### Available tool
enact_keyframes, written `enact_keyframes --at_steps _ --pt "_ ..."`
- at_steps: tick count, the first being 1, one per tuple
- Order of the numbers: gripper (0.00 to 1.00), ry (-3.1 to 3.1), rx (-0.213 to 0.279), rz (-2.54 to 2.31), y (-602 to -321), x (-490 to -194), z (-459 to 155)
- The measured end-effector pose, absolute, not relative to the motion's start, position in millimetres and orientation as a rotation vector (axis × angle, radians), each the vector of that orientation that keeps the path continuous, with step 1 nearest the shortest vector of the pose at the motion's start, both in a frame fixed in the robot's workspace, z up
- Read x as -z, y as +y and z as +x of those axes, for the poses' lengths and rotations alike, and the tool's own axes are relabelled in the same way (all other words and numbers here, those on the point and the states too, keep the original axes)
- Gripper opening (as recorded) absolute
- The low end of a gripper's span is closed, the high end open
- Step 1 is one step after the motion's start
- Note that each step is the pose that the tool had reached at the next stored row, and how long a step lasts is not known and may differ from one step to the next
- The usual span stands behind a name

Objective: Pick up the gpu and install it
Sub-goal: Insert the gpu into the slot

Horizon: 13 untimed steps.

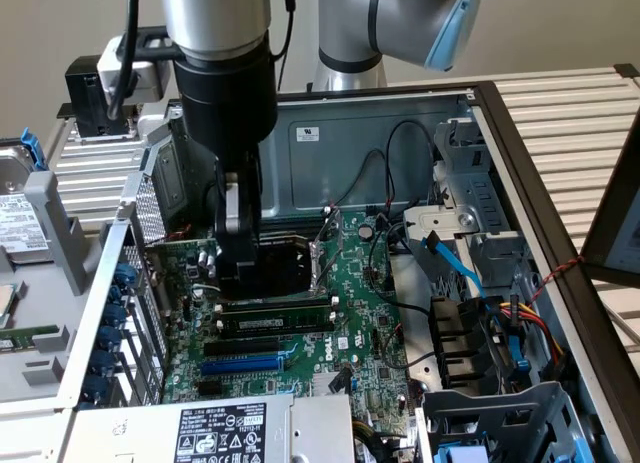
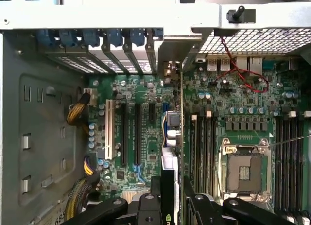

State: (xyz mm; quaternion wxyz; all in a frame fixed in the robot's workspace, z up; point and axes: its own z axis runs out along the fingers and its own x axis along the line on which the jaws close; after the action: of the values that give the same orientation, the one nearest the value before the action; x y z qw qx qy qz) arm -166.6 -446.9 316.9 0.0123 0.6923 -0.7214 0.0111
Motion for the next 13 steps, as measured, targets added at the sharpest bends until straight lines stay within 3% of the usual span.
enact_keyframes --at_steps 13 --pt "0.27 -2.273 -0.032 2.133 -454 -295 -168"
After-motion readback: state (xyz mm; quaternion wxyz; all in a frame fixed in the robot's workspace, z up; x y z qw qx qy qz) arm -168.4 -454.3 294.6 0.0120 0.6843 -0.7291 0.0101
